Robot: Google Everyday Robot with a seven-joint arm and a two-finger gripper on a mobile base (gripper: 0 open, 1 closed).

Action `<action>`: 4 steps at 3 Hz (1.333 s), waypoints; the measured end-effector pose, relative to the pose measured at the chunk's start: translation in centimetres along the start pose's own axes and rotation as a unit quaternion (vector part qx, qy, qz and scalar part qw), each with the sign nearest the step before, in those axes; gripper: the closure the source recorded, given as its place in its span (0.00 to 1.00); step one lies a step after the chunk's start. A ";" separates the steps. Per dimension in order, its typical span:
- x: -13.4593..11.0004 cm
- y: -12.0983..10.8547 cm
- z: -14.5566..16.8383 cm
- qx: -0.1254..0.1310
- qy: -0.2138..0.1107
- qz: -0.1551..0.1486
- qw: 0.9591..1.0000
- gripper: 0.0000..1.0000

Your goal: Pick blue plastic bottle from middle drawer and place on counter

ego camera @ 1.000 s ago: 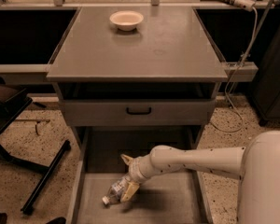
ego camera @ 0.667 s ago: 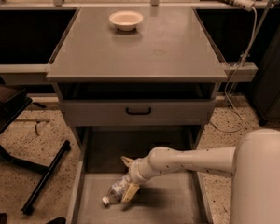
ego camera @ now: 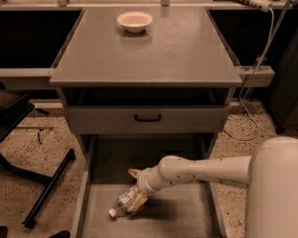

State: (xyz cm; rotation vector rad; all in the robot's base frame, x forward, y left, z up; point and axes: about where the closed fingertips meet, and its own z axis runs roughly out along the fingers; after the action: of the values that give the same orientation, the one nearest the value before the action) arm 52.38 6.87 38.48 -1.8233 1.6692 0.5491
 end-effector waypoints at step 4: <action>-2.0 -0.2 -2.2 0.019 -0.037 -0.001 0.999 1.00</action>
Offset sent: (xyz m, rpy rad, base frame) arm 0.0000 0.0000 0.0000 0.0000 0.0000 0.0000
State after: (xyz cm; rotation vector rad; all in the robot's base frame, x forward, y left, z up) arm 52.15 6.85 41.49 -1.7567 1.6173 0.5717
